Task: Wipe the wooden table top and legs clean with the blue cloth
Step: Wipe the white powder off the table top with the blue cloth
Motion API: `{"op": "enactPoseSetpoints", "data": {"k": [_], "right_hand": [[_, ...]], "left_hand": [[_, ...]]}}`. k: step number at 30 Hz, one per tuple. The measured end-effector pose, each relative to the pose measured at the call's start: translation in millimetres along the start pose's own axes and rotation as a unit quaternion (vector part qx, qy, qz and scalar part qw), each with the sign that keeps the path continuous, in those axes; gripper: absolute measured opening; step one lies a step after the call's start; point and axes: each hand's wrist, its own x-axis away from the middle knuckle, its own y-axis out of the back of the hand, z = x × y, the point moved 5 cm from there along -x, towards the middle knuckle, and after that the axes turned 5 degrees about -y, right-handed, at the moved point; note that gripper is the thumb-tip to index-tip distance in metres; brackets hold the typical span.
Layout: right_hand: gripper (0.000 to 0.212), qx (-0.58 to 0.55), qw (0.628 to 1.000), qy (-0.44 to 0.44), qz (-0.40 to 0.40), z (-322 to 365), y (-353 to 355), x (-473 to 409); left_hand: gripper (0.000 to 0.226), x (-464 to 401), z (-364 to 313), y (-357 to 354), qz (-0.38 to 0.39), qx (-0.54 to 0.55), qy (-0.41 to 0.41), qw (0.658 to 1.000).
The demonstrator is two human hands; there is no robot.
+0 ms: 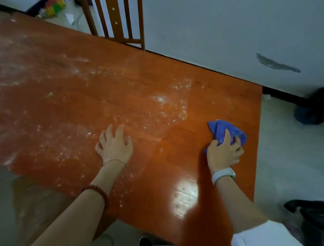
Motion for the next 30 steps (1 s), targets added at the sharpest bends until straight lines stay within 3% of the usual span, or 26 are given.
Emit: {"op": "enactPoseSetpoints", "data": {"k": [3,5,7,8,9,12,15,19,20,22,24,26,27,28,30], "right_hand": [[0.053,0.053,0.984,0.163,0.035,55,-47,7],[0.054,0.05,0.934,0.333,0.119,87,-75,36],[0.052,-0.012,0.874,0.413,0.257,100,-87,57],[0.049,-0.045,0.857,0.419,0.297,102,-86,55],[0.048,-0.086,0.863,0.4,0.296,107,-80,40],[0.05,-0.151,0.918,0.331,0.159,130,-63,-40],[0.048,-0.101,0.954,0.277,0.057,156,-63,-124],[0.047,0.017,0.992,0.121,0.03,173,-84,-174],[0.047,0.048,0.987,0.15,0.027,179,-91,-164],[0.048,0.072,0.95,0.297,0.062,188,-110,-122],[0.05,0.052,0.874,0.446,0.185,186,-122,-65],[0.05,-0.002,0.799,0.485,0.355,175,-118,-31],[0.049,-0.04,0.789,0.471,0.393,173,-110,-31],[0.047,-0.083,0.808,0.444,0.379,174,-100,-41],[0.046,-0.148,0.878,0.373,0.26,173,-77,-85]], "left_hand": [[0.046,-41,-5,1,-0.007,0.009,-0.008,1.0],[0.045,-67,-9,4,-0.016,0.008,-0.012,1.0],[0.045,-90,-13,6,-0.024,0.003,-0.015,1.0],[0.045,-99,-14,7,-0.029,0.0,-0.017,0.999],[0.045,-106,-16,6,-0.032,-0.005,-0.023,0.999],[0.046,-122,-27,-4,-0.014,-0.032,-0.05,0.998],[0.046,-133,-33,-15,0.003,-0.052,-0.056,0.997],[0.046,-134,-30,-20,-0.016,-0.074,-0.053,0.996],[0.045,-135,-30,-20,-0.018,-0.075,-0.054,0.996],[0.044,-137,-29,-19,-0.016,-0.072,-0.051,0.996],[0.044,-138,-28,-20,-0.012,-0.076,-0.05,0.996],[0.044,-139,-26,-19,-0.017,-0.076,-0.054,0.995],[0.044,-139,-25,-19,-0.015,-0.074,-0.053,0.996],[0.044,-139,-24,-20,-0.01,-0.072,-0.051,0.996],[0.044,-139,-24,-20,-0.002,-0.068,-0.05,0.996]]}}
